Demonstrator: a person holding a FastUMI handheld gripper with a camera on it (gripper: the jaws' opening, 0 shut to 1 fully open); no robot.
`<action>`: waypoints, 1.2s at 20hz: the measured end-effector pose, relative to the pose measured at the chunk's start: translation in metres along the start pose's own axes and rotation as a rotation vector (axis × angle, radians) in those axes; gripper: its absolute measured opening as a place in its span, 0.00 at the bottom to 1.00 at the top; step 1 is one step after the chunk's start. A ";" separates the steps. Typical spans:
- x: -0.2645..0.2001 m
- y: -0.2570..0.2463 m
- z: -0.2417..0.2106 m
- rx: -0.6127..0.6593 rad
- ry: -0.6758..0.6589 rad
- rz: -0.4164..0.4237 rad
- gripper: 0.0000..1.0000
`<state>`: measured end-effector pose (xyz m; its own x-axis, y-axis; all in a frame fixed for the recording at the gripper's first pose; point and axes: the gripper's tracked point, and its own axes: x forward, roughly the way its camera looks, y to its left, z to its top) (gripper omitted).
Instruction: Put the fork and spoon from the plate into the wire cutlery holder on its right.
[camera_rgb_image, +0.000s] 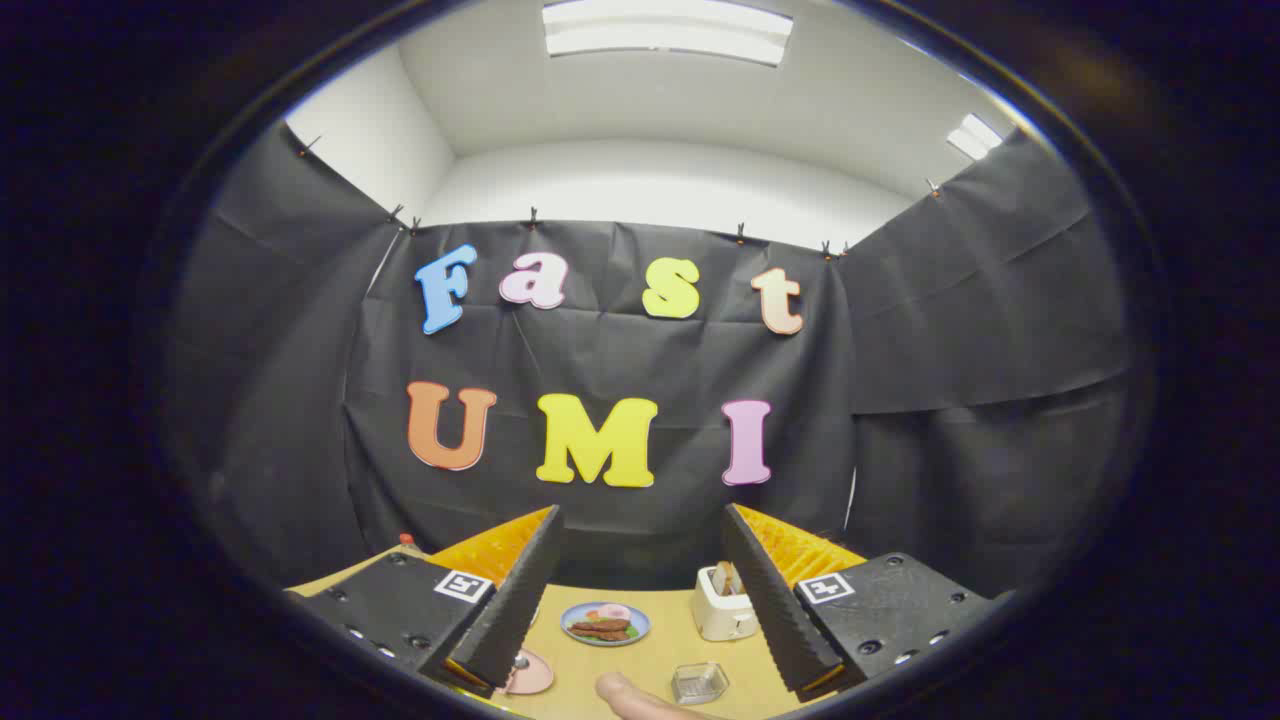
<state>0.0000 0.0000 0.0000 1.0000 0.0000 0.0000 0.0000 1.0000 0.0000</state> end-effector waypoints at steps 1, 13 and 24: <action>0.002 0.005 -0.003 0.006 0.015 0.003 0.95; 0.031 0.041 -0.036 0.022 0.117 0.005 0.95; 0.069 0.080 -0.141 -0.035 0.279 0.035 0.95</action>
<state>0.0686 0.0803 -0.1407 0.9607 0.0300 -0.2759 -0.0398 0.9988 -0.0298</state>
